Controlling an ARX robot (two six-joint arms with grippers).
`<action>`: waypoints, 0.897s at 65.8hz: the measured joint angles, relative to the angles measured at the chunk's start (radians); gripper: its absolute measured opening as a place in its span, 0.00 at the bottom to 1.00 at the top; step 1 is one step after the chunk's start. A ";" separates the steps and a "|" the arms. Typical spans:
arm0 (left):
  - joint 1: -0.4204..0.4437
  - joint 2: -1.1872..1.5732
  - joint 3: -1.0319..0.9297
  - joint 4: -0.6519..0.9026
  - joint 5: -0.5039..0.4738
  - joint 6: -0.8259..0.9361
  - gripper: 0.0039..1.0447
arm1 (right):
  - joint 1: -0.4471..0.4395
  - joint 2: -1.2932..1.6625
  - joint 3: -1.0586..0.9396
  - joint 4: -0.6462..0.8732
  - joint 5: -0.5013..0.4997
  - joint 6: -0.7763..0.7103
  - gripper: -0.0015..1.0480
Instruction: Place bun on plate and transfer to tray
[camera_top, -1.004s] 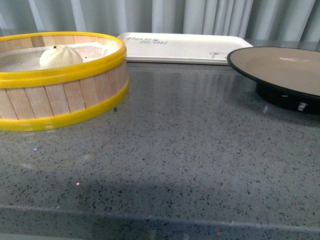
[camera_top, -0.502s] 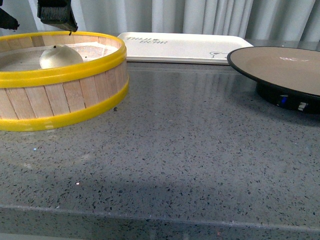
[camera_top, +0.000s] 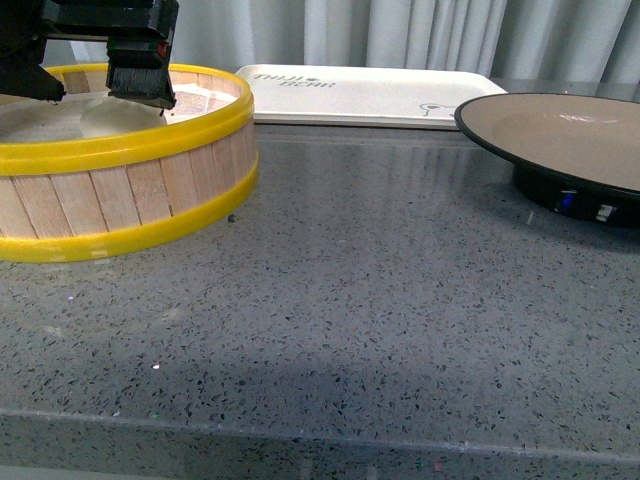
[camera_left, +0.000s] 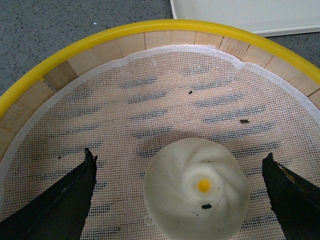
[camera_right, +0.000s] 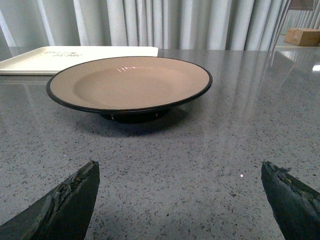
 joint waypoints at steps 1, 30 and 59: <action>-0.002 0.001 0.000 0.000 0.000 0.000 0.94 | 0.000 0.000 0.000 0.000 0.000 0.000 0.92; -0.017 0.010 -0.005 0.001 -0.011 0.022 0.65 | 0.000 0.000 0.000 0.000 0.000 0.000 0.92; -0.016 0.002 0.027 -0.035 -0.005 0.023 0.04 | 0.000 0.000 0.000 0.000 0.000 0.000 0.92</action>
